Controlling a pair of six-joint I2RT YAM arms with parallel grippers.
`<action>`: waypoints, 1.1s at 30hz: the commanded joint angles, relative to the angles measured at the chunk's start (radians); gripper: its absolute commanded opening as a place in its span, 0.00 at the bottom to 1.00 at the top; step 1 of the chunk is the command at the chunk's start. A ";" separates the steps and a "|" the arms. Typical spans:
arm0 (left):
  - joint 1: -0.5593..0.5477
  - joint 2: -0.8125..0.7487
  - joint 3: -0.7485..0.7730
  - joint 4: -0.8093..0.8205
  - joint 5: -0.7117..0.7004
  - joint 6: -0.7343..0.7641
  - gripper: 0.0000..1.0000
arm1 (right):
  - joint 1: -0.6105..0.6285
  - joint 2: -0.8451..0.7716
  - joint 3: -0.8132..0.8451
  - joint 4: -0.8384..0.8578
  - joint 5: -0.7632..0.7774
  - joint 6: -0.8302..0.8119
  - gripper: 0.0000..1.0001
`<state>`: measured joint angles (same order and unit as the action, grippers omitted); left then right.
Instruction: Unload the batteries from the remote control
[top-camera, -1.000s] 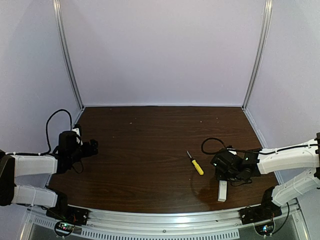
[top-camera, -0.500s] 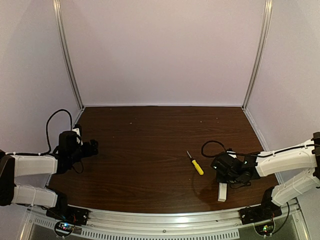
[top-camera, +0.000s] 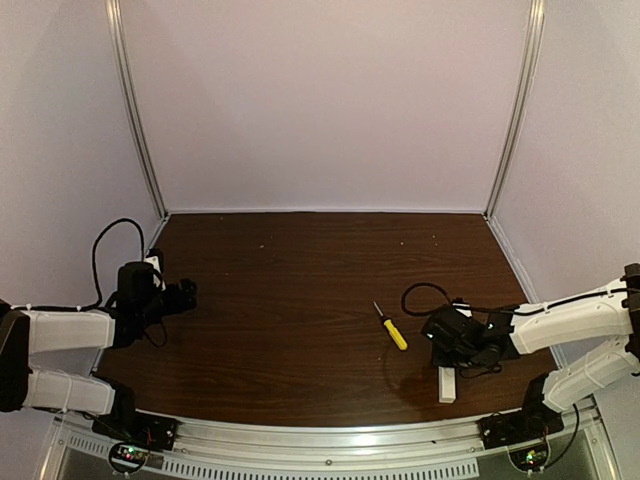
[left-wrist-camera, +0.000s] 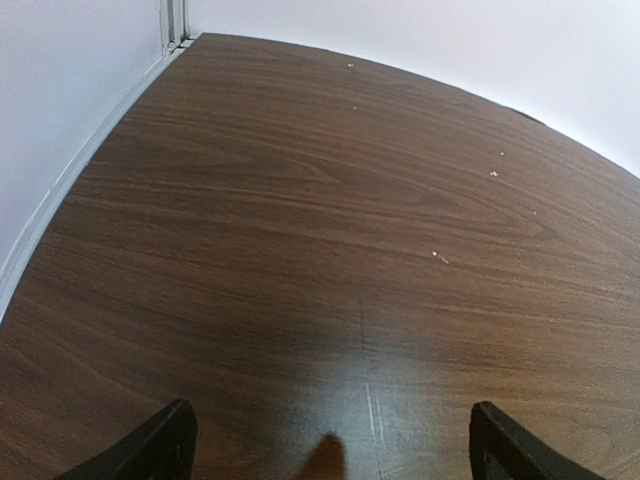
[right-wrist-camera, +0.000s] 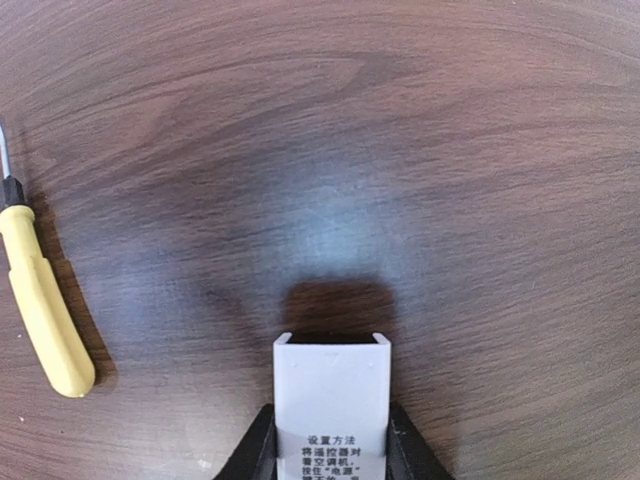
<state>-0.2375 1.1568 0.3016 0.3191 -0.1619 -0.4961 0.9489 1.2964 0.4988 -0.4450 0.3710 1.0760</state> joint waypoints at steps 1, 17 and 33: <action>-0.005 -0.020 0.009 0.008 -0.002 0.005 0.97 | 0.006 -0.039 0.049 -0.012 0.009 -0.028 0.13; -0.005 -0.036 -0.004 0.031 0.037 0.022 0.97 | 0.005 -0.274 0.067 0.360 -0.219 -0.400 0.00; -0.050 -0.062 -0.029 0.121 0.303 0.084 0.96 | 0.006 0.203 0.458 0.270 -0.760 -1.014 0.00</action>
<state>-0.2661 1.1275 0.3008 0.3439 -0.0513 -0.4519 0.9485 1.4006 0.8551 -0.1177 -0.1921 0.2756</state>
